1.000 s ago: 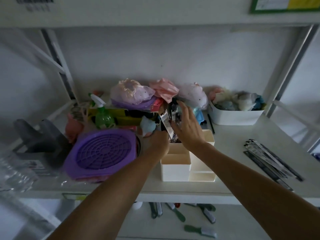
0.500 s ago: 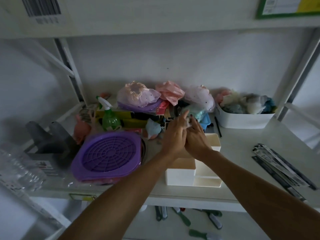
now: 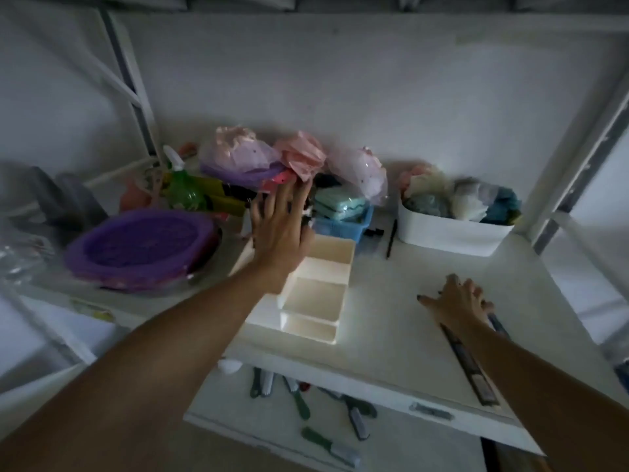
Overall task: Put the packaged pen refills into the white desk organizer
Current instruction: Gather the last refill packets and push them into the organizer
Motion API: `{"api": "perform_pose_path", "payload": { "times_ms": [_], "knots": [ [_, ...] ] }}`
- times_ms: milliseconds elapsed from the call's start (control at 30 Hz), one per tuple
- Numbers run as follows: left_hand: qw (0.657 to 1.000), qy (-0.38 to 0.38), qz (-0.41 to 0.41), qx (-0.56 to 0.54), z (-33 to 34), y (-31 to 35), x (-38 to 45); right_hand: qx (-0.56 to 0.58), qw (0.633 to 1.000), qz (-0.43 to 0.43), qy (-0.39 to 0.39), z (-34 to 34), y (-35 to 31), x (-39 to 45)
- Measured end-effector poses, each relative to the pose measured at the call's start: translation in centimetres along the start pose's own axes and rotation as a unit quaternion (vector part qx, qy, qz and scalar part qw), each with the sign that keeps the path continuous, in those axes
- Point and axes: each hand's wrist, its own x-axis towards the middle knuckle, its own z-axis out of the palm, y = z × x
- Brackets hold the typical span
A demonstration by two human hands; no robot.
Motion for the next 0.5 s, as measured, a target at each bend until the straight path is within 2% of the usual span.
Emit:
{"api": "perform_pose_path", "payload": {
  "times_ms": [67, 133, 233, 300, 367, 433, 500],
  "knots": [
    [1.0, -0.018, 0.004, -0.007, 0.1, 5.1, 0.3, 0.019, 0.998, 0.025, -0.052, -0.2, 3.0, 0.4],
    [0.997, -0.063, 0.009, -0.033, 1.2, 10.8, -0.2, 0.007, 0.997, 0.012, -0.082, -0.2, 5.3, 0.5],
    [0.987, -0.148, -0.013, -0.061, 4.3, 18.4, -2.8, 0.005, 0.996, -0.028, -0.086, -0.8, 7.1, 1.2],
    [0.963, -0.246, -0.079, -0.076, 6.2, 22.0, -4.7, 0.015, 0.994, -0.046, -0.099, -1.3, 7.8, 1.4],
    [0.917, -0.345, -0.156, -0.129, 7.4, 24.4, -6.6, 0.029, 0.993, -0.048, -0.107, -1.4, 8.5, 1.4],
    [0.886, -0.381, -0.199, -0.173, 8.1, 26.2, -8.1, 0.035, 0.992, -0.044, -0.116, -1.6, 9.5, 1.5],
    [0.881, -0.379, -0.216, -0.181, 8.3, 27.3, -8.6, 0.042, 0.991, -0.042, -0.123, -1.7, 10.1, 2.0]
  ]
}}
